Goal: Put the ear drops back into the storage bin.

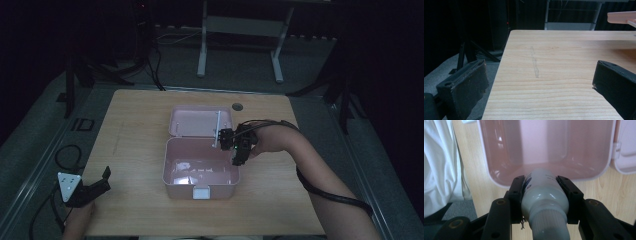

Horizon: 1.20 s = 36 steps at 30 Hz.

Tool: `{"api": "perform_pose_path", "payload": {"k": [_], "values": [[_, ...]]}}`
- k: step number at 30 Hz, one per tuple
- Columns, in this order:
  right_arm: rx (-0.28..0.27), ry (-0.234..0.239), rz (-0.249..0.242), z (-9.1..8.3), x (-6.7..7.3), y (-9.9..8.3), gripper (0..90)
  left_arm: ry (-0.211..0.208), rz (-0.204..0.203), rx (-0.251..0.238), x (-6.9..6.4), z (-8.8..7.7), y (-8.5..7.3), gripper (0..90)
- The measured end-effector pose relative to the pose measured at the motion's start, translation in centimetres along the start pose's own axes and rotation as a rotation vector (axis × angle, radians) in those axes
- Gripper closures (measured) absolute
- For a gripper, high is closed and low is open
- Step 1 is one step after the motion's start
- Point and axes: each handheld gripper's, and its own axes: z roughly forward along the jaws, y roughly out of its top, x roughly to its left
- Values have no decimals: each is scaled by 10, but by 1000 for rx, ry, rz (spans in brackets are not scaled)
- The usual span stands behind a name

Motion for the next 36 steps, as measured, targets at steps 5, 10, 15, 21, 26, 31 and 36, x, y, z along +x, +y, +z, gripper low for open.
{"api": "perform_pose_path", "payload": {"k": [5,10,15,21,26,31,36], "values": [[-10,2,-9,9,-1,7,592,0,2,0,0,0,0,3],[-21,11,-15,22,-2,16,592,2,3,-1,0,0,0,3],[-7,20,-21,42,-2,26,592,2,1,-3,0,0,0,3],[1,28,-37,63,-3,34,592,1,2,-3,0,0,0,3],[38,41,-63,87,-1,43,592,-1,3,-3,0,0,0,3],[75,44,-64,102,-1,49,592,-1,2,-3,0,0,0,3],[94,35,-69,113,-1,51,592,-2,2,-3,0,0,0,3]]}}
